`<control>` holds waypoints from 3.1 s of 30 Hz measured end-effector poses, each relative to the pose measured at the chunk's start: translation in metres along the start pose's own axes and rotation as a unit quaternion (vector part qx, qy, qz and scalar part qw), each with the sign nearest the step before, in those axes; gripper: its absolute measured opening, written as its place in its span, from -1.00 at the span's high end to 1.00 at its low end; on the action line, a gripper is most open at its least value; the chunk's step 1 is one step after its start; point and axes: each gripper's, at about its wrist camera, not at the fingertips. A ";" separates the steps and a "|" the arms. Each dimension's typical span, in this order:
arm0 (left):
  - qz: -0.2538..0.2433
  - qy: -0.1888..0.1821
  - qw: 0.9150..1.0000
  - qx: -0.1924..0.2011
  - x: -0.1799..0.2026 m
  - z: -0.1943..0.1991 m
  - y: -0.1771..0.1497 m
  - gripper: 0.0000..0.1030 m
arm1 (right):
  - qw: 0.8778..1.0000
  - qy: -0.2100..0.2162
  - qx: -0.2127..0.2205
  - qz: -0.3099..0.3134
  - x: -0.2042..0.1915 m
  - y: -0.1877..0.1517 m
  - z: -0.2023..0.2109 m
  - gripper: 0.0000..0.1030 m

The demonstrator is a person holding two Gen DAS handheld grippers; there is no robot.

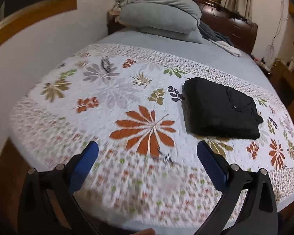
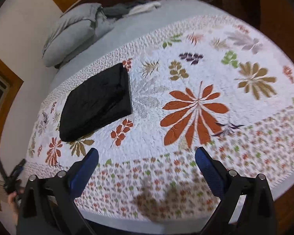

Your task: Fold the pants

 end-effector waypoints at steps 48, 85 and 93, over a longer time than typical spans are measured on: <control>-0.082 -0.055 0.994 0.052 0.152 0.211 -0.050 -0.95 | 0.971 0.013 0.136 0.195 -0.161 -0.112 0.199 -0.93; -0.095 -0.056 0.990 0.083 0.160 0.204 -0.044 -0.94 | 0.973 0.014 0.119 0.197 -0.165 -0.103 0.180 -0.93; -0.087 -0.069 0.991 0.069 0.156 0.204 -0.042 -0.94 | 0.973 0.015 0.120 0.197 -0.165 -0.103 0.181 -0.93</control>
Point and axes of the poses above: each gripper's, at about its wrist camera, not at the fingertips, and z roughly against the way its jaws point, x to its right, y to its top, and after that the axes turned 5 degrees about -y, right-handed
